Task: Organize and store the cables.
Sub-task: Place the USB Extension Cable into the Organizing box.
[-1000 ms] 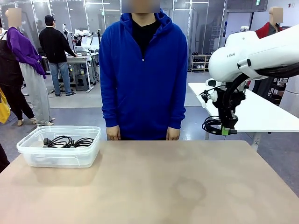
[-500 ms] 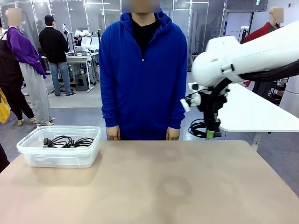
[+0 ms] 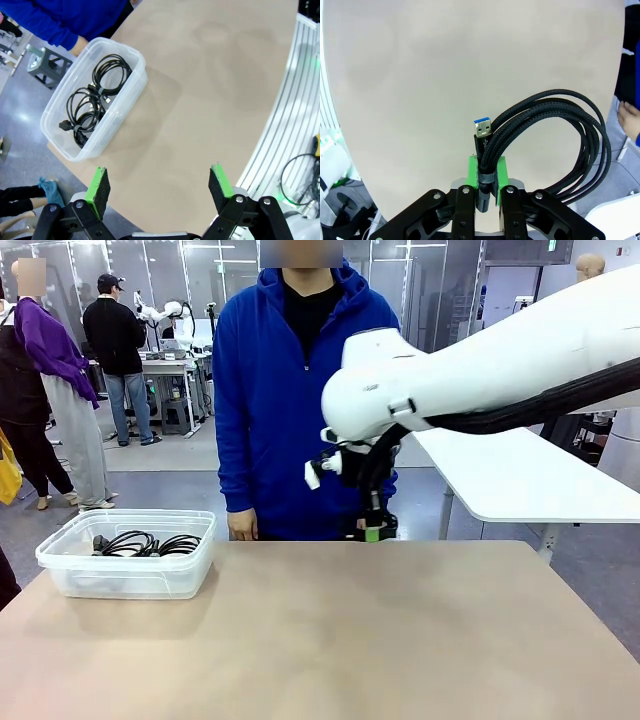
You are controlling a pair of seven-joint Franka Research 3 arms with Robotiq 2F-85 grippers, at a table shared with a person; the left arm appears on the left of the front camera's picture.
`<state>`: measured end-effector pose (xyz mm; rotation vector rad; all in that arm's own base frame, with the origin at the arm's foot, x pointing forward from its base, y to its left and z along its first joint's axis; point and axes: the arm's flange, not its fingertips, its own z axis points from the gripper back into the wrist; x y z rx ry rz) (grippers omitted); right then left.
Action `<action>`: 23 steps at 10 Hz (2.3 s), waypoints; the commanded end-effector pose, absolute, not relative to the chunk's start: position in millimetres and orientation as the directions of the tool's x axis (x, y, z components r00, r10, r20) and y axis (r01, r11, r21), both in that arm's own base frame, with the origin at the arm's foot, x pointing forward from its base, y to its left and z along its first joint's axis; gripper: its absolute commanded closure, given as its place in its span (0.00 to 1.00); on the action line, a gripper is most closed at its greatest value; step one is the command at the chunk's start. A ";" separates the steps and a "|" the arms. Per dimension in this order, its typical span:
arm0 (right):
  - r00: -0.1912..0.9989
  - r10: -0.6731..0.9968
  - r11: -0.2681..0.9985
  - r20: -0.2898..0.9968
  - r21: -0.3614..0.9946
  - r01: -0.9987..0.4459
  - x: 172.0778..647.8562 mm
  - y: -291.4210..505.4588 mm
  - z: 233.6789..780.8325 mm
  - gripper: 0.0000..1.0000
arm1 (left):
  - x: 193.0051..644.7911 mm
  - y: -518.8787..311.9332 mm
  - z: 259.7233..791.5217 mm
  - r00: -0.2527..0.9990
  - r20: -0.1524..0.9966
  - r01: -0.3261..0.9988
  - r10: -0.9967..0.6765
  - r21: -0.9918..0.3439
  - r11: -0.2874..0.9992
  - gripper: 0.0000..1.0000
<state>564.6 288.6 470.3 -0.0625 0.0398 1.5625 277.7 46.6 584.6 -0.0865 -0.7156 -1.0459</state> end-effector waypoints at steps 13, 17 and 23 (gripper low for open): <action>0.068 0.998 0.068 0.004 -0.062 -0.996 544.9 356.3 346.5 0.83 | 276.4 46.6 584.9 0.300 0.577 0.815 -0.760 0.259 0.518 0.00; 0.054 0.998 0.055 0.020 -0.025 -0.998 540.1 358.1 329.5 0.83 | 276.4 46.6 584.9 0.300 0.577 0.815 -0.760 0.259 0.518 0.00; 0.055 0.998 0.055 0.030 0.000 -0.998 540.6 356.7 328.8 0.46 | 276.4 46.6 584.9 0.300 0.577 0.815 -0.760 0.259 0.518 0.00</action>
